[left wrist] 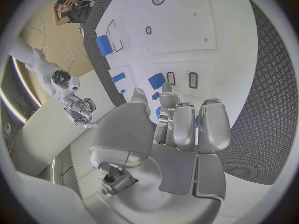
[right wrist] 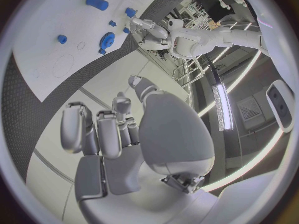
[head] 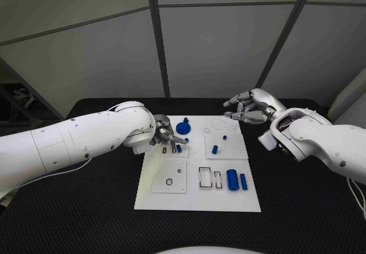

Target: Assemble the parts on the task board

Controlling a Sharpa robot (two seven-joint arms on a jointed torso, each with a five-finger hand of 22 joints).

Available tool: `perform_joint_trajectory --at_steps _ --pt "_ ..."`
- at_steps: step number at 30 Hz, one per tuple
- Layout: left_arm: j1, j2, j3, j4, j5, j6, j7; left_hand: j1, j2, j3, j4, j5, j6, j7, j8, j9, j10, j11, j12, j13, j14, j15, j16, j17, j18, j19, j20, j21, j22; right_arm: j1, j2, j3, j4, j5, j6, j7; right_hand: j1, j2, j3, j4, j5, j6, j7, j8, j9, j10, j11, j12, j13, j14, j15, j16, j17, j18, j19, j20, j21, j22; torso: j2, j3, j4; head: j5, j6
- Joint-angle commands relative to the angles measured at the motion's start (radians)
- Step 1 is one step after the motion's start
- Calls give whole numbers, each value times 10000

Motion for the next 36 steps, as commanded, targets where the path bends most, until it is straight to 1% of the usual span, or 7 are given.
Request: perform_joint_trajectory --at_steps 1,9,16,25,29,34,36 --pt "21 49 1 -29 -86 180 11 145 -3 -28 -48 78 -85 -15 66 38 -69 -2 -27 7 306 -91 -20 10 -549 31 -6 55 14 20 24 9 -7 9 -36 -6 8 -29 -30 19 35 77 -17 68 -13 -52 -25 -59 -11 575 -87 -30 831 96 -51 8 -65 127 -6 3 1 -2 -23" --pt "23 124 1 -69 -86 245 40 249 32 -21 -82 107 -127 -18 125 123 -79 -5 -17 14 305 -93 -26 10 -551 27 -8 64 35 20 57 9 -37 -9 -11 -26 8 -29 -30 19 35 77 -17 68 -13 -52 -25 -59 -11 575 -87 -30 831 96 -51 8 -65 127 -7 0 20 3 -33" --pt "23 171 1 -114 -85 339 48 331 61 -11 -112 115 -157 -20 168 187 -86 -7 -12 18 305 -94 -29 11 -553 28 -8 75 59 20 79 9 -50 -12 18 -40 8 -29 -30 19 35 77 -17 68 -13 -52 -25 -59 -11 575 -87 -30 831 96 -51 8 -65 127 -8 -1 5 -1 -49" --pt "23 199 0 -169 -85 395 58 420 79 -5 -151 118 -189 -22 207 247 -93 -8 -9 19 304 -95 -37 8 -555 25 -8 81 74 20 98 9 -63 -27 45 -57 2 -20 -28 28 60 82 -18 75 -15 -40 -28 -53 -9 572 -89 -46 811 100 -60 6 -77 112 -8 2 6 -3 -57" --pt "23 227 -2 -207 -85 436 59 504 92 0 -192 120 -222 -20 241 303 -104 -8 -14 13 302 -94 -43 7 -555 21 -8 84 86 20 104 9 -65 -37 55 -63 2 -20 -28 28 60 82 -18 75 -15 -40 -28 -53 -9 572 -89 -46 811 100 -60 6 -77 112 -4 -3 19 -11 -63" --pt "23 277 -22 -287 -84 690 131 664 150 41 -275 142 -273 -20 300 399 -115 -8 -10 16 298 -94 -57 0 -556 17 -7 92 111 20 112 9 -66 -50 65 -70 2 -20 -28 28 60 82 -18 75 -15 -40 -28 -53 -9 572 -89 -46 811 100 -60 6 -77 112 -8 -1 12 8 -83" --pt "23 292 -32 -315 -83 758 157 719 180 69 -303 148 -295 -18 316 430 -126 -7 -20 6 296 -93 -64 -4 -555 11 -7 89 109 20 116 9 -69 -53 68 -73 7 -16 -24 27 75 84 -20 79 -16 -31 -30 -48 -4 574 -91 -44 816 99 -57 5 -77 113 -5 -6 1 4 -85"
